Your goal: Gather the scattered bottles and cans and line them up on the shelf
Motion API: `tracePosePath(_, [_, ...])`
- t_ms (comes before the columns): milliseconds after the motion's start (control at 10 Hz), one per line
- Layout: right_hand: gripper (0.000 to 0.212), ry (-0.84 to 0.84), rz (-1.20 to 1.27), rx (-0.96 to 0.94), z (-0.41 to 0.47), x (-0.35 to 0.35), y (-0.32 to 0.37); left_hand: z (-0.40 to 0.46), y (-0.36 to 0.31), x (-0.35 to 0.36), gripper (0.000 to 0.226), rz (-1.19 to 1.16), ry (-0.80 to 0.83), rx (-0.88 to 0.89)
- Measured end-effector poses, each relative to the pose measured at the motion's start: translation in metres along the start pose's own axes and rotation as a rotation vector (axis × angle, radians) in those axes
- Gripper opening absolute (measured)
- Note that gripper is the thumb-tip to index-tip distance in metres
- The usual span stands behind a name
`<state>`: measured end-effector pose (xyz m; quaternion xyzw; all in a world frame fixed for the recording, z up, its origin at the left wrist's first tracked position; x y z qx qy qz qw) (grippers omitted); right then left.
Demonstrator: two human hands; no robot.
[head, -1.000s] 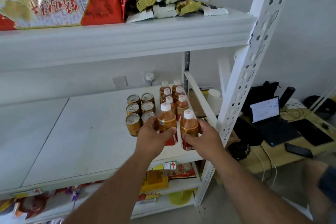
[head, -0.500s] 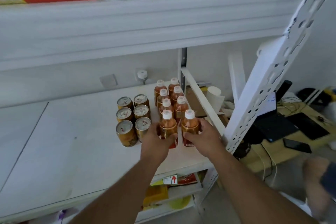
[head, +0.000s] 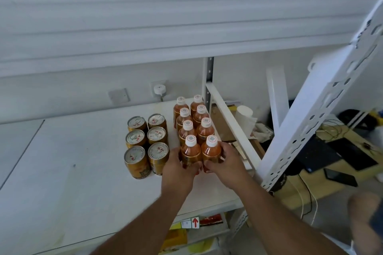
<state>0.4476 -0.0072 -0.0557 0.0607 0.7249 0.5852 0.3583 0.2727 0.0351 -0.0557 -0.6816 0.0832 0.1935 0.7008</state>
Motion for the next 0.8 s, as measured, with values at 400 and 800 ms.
tracePosePath(400, [0.044, -0.01, -0.134, -0.058, -0.006, 0.001, -0.004, -0.011, 0.009, 0.001, 0.042, 0.129, -0.002, 0.027])
tracePosePath(800, [0.044, -0.012, -0.142, -0.054, -0.001, 0.01, -0.013, -0.006, 0.014, -0.001, 0.028, 0.22, -0.055, 0.009])
Point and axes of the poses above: each hand's wrist, its own z-axis towards the middle knuckle, its own x-axis out of the palm, y = z × x, the point moved 7 cm from there along z, towards the middle knuckle, and after that the axes turned 15 degrees about -y, right-handed, at the moved point
